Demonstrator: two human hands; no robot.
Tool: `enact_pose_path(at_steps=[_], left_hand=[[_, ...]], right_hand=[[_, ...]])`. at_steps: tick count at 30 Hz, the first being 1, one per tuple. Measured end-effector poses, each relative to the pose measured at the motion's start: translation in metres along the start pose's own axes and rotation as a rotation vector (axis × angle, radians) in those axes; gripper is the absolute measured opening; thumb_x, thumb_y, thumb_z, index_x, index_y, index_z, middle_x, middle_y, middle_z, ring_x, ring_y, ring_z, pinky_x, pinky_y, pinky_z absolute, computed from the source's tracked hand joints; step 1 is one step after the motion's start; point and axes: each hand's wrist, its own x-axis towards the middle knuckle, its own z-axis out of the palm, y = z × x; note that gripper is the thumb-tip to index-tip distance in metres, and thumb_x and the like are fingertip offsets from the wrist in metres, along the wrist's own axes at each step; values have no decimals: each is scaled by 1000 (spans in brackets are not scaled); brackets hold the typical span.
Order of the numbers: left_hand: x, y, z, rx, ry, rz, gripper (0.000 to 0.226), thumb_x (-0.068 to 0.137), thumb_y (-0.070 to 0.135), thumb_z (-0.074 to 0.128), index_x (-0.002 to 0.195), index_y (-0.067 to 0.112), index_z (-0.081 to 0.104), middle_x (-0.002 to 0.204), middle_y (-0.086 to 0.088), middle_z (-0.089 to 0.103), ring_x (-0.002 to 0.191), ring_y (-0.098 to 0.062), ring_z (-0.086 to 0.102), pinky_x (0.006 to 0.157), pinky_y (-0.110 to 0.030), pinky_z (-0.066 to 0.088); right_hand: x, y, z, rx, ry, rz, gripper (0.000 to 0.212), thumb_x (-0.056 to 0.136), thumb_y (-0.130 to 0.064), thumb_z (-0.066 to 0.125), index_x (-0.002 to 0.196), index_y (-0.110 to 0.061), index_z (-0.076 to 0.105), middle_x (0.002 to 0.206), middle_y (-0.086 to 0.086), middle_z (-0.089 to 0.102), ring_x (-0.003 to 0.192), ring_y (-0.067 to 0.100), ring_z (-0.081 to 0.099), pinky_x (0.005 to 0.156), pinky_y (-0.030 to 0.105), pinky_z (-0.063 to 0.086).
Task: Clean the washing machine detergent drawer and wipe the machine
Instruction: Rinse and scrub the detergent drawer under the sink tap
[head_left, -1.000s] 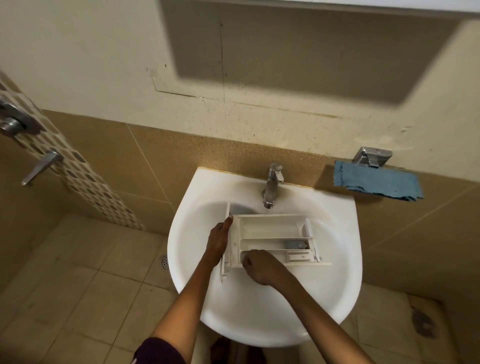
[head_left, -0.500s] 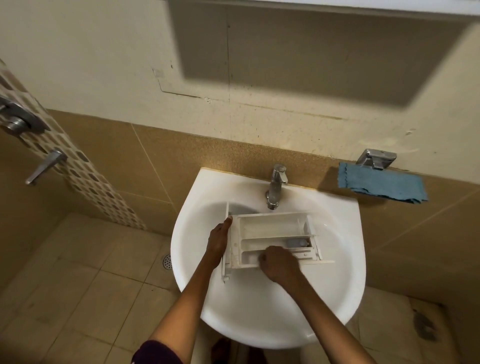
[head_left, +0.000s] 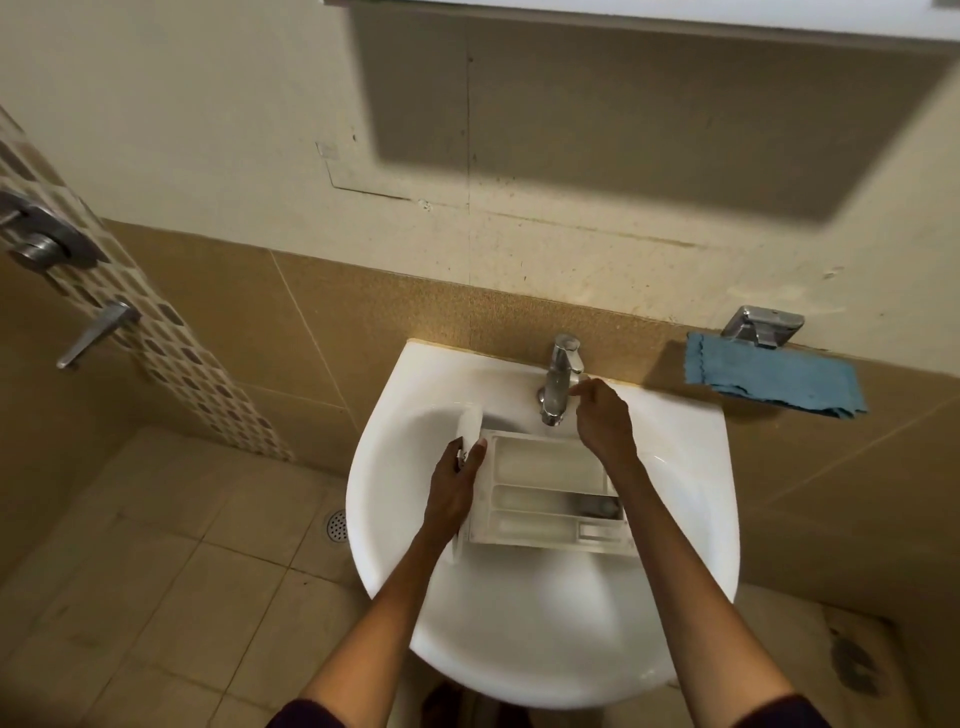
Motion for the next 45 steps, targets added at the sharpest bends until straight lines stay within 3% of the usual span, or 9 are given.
enact_pose_path(at_steps=[8,12,22,27,29,34,38,41,45], left_hand=[[11,-5,3,51,2,-126,95,68,81,41,135,13,45,133,-9,54,119,-28,52,105,-47,40],[9,3,1,37,-6,-101,58,89,57,43,122,10,54,119,-11,61,108,-28,58,99,-43,45],[12,-1,3,30,-5,-112,72,84,65,46,132,11,48,128,-11,57,113,-28,56,102,-46,42],[9,4,2,21,0,-99,59,89,56,46,124,9,54,119,-11,61,108,-27,58,99,-41,45],[8,5,2,21,12,-84,56,91,56,42,118,9,57,114,-12,63,104,-28,59,94,-38,46],[10,-1,5,11,39,-79,86,83,73,12,126,11,54,124,-14,60,117,-30,55,106,-45,40],[15,-5,6,-5,62,-128,86,86,71,6,131,12,52,126,-13,60,119,-29,54,107,-42,37],[14,-4,5,-18,64,-84,70,96,56,11,131,12,53,126,-10,59,119,-25,53,106,-37,38],[15,-6,5,-5,55,-30,58,96,54,27,113,13,63,108,-8,66,103,-23,59,93,-34,45]], right_hand=[[19,-26,5,-480,84,-142,37,100,-28,35,121,0,45,119,21,59,109,37,56,88,41,43],[26,-25,-1,-558,18,-207,29,99,-19,38,120,-1,46,119,19,59,108,36,56,87,39,43],[23,-19,-3,-444,54,-252,28,100,-19,33,117,-1,46,110,20,62,101,38,58,75,38,41],[14,1,9,732,48,350,35,100,-9,23,78,-6,51,67,6,58,61,21,45,60,31,38],[5,13,19,1173,-23,631,30,96,4,19,84,3,47,76,14,56,62,25,47,68,30,45],[0,21,22,1346,-127,774,32,96,11,18,84,11,48,84,24,52,96,34,51,108,45,33],[-8,9,28,1291,-315,779,30,95,11,20,90,12,50,81,23,55,86,30,57,100,35,42],[-27,-4,39,850,-673,587,30,95,10,26,85,13,54,71,19,66,65,27,65,68,29,57],[-29,-13,46,302,-693,253,25,92,9,38,102,17,59,94,27,64,78,27,61,89,39,53]])
